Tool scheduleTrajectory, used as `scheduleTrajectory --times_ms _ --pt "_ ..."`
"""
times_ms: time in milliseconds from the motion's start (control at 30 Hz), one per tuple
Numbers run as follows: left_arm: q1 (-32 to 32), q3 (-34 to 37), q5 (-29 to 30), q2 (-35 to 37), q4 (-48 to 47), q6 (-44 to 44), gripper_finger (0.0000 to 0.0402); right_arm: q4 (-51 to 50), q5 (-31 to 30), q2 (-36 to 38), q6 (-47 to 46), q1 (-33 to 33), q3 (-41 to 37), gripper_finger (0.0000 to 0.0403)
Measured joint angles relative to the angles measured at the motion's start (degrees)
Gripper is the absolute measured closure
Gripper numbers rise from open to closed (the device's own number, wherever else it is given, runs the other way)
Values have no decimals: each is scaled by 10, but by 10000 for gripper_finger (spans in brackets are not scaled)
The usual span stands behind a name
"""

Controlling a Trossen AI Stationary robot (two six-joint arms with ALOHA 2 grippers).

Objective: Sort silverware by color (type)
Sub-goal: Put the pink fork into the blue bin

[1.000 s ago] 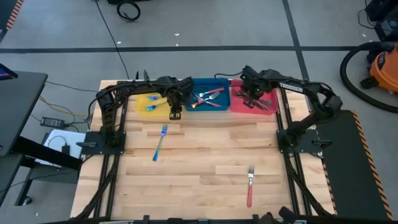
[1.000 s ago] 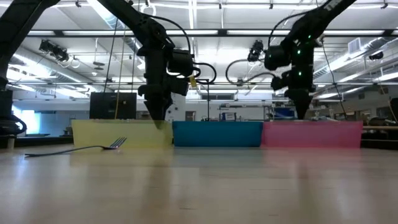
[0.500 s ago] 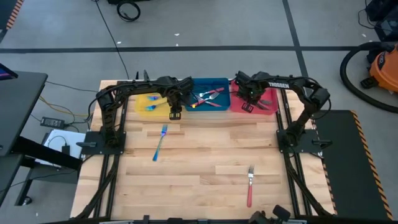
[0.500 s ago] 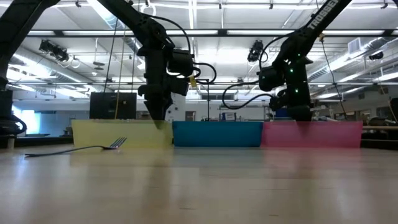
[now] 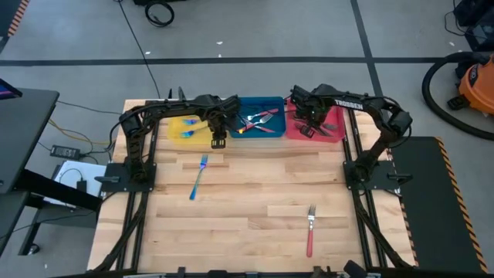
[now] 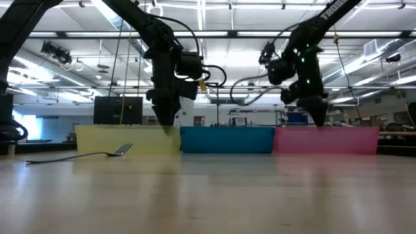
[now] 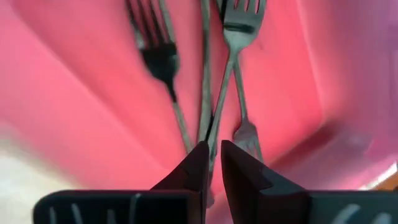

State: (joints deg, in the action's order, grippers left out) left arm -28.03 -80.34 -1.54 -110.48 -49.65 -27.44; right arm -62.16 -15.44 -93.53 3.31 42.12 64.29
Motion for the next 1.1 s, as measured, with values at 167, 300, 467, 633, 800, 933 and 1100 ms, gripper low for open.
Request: scheduleTrajectory --times_ms 167,300,467,633,800,933,1100 --pt "0 0 0 0 1 3 310 -51 6 40 -61 -36 34 351" --pt "0 0 0 0 1 16 310 -102 60 83 -128 -75 35 351" --pt "0 0 0 0 1 15 310 -162 77 137 -206 -157 35 348" --pt "0 0 0 0 2 15 310 -181 83 175 -284 -247 35 335" --pt "0 0 0 0 2 13 310 -181 104 189 -382 -318 35 308" --pt "0 0 0 0 2 13 310 -182 106 199 -465 -381 32 284" --pt "0 0 0 0 3 12 310 -184 113 213 -587 -471 -5 254"
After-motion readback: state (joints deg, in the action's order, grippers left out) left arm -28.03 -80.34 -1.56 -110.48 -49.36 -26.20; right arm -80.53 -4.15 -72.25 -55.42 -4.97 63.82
